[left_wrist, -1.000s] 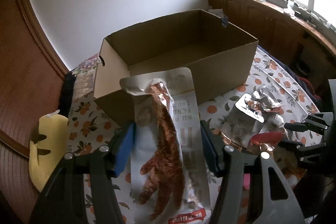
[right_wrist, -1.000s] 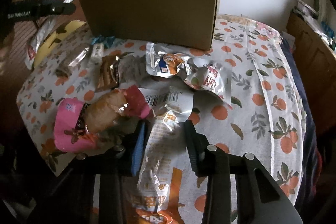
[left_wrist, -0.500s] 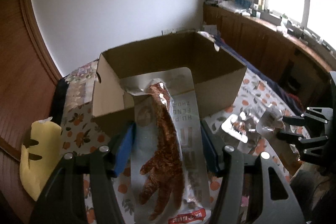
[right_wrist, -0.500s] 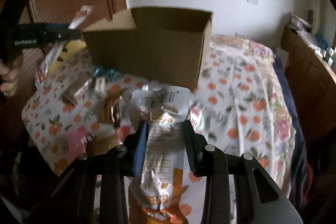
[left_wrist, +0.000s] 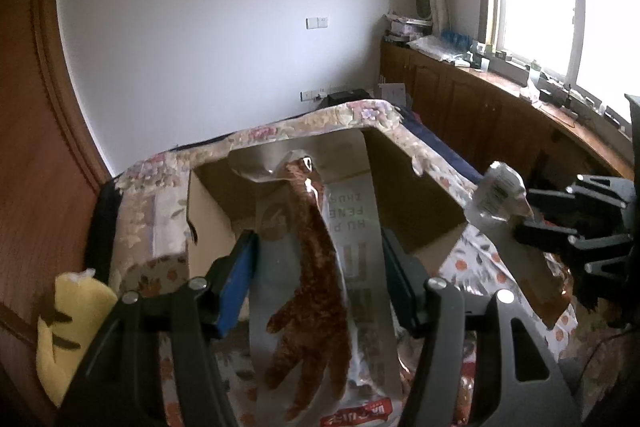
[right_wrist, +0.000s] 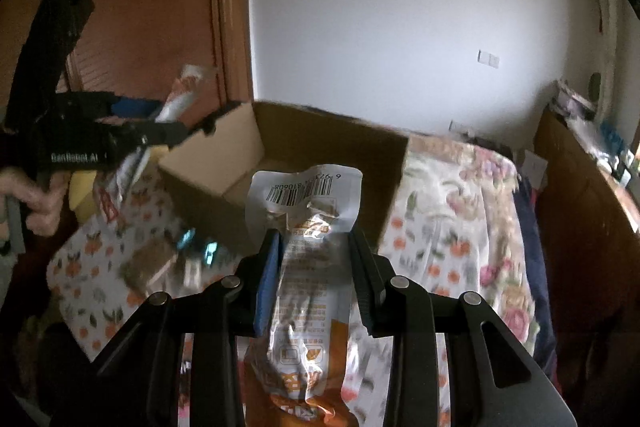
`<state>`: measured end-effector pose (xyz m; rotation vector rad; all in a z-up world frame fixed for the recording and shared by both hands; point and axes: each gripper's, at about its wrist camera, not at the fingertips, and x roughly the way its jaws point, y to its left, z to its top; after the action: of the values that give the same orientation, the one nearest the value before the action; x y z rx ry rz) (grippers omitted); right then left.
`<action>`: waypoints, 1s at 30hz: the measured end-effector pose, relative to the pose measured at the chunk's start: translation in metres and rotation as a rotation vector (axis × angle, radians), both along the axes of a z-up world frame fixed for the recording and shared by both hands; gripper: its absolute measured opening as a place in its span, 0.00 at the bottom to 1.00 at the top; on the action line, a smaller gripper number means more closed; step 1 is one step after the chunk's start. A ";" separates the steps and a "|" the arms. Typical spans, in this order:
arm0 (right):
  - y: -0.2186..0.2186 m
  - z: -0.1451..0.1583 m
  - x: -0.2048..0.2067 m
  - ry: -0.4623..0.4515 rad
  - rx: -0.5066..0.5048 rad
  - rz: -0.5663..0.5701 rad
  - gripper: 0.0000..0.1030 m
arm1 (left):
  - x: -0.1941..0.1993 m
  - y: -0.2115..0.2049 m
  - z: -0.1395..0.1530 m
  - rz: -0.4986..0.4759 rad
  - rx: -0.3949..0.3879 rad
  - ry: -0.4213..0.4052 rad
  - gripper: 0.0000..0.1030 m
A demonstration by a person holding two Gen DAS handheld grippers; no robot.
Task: Organize snacks
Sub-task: 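Lower both packets into the cardboard box and open both tools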
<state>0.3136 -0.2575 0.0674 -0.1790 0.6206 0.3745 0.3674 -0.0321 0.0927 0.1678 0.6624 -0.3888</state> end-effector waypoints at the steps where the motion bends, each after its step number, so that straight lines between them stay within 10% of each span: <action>1: 0.003 0.006 0.010 -0.004 -0.001 0.002 0.32 | 0.008 0.000 0.004 -0.002 -0.002 -0.004 0.59; 17: 0.050 -0.011 0.141 0.015 -0.032 -0.017 0.32 | 0.127 0.022 -0.036 0.055 -0.099 0.082 0.59; 30: 0.050 -0.055 0.166 0.079 -0.024 -0.065 0.33 | 0.141 0.019 -0.069 0.064 -0.127 0.117 0.64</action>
<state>0.4797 -0.2071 0.0129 -0.1672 0.7073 0.3130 0.5081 -0.0134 0.0236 0.0032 0.7540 -0.3796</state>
